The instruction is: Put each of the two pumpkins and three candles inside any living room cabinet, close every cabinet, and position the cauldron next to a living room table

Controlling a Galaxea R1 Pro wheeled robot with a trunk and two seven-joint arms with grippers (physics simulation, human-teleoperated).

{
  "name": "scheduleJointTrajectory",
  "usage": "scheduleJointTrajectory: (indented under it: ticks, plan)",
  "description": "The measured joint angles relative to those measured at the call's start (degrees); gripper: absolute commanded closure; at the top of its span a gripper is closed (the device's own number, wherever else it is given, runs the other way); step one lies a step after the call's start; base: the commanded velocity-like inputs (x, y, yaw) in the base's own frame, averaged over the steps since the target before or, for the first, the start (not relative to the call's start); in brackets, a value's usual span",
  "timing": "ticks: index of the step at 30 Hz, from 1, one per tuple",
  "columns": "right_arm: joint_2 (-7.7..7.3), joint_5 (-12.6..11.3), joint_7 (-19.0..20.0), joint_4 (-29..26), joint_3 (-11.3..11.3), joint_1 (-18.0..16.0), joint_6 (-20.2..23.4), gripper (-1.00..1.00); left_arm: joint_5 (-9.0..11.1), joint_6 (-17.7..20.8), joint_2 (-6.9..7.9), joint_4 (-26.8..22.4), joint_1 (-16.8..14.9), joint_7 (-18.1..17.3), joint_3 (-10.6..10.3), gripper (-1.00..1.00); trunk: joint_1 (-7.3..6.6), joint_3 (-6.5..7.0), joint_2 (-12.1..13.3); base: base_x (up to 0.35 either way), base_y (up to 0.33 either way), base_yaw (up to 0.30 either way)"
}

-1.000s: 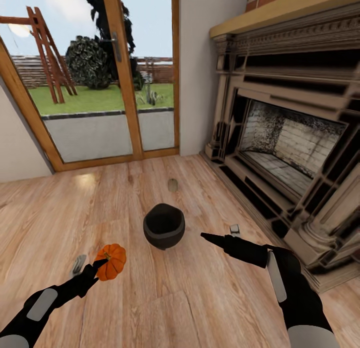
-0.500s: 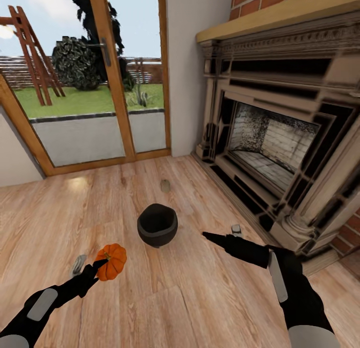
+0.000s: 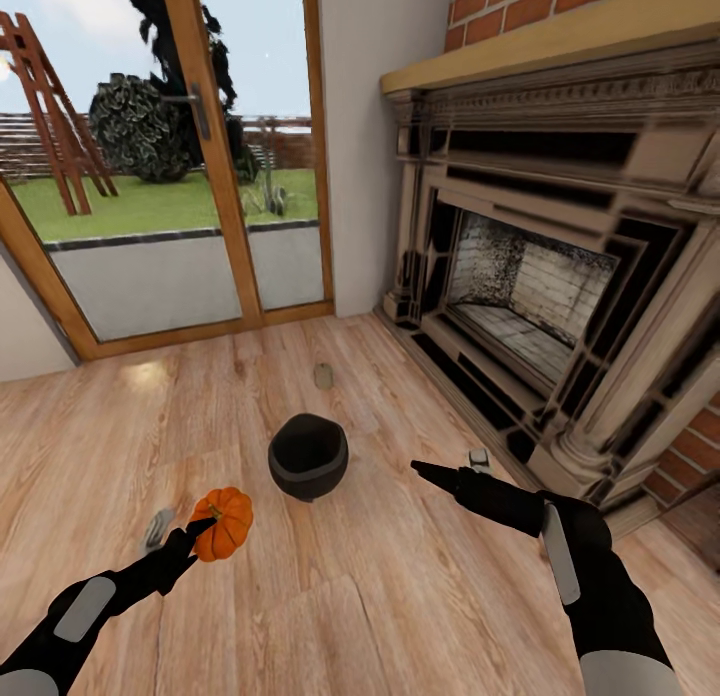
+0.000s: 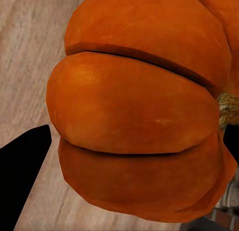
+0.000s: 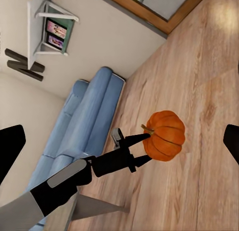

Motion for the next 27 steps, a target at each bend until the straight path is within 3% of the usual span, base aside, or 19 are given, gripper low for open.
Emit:
scheduleJointTrajectory:
  ticks: [7, 18, 27]
  plan:
    - [0.00, 0.00, -0.05, -0.01, -0.01, 0.01, 0.00, -1.00, 0.03, 0.00, -0.01, 0.03, -0.01, -0.01, 0.00, 1.00, -1.52, 1.26, 2.81, -0.064, 0.000, -0.071]
    - [-0.02, -0.03, 0.11, 0.09, -0.01, 0.01, 0.00, -1.00, -0.15, -0.03, -0.01, 0.08, -0.02, 0.00, 0.00, 1.00, -3.92, 3.37, 7.22, -0.314, 0.000, -0.265]
    - [-0.03, -0.13, 0.35, 1.35, -0.08, 0.02, -0.01, -1.00, -0.28, -0.05, 0.02, 0.09, -0.01, 0.01, -0.02, 1.00, -5.93, 5.24, 10.83, -0.053, 0.000, -0.277]
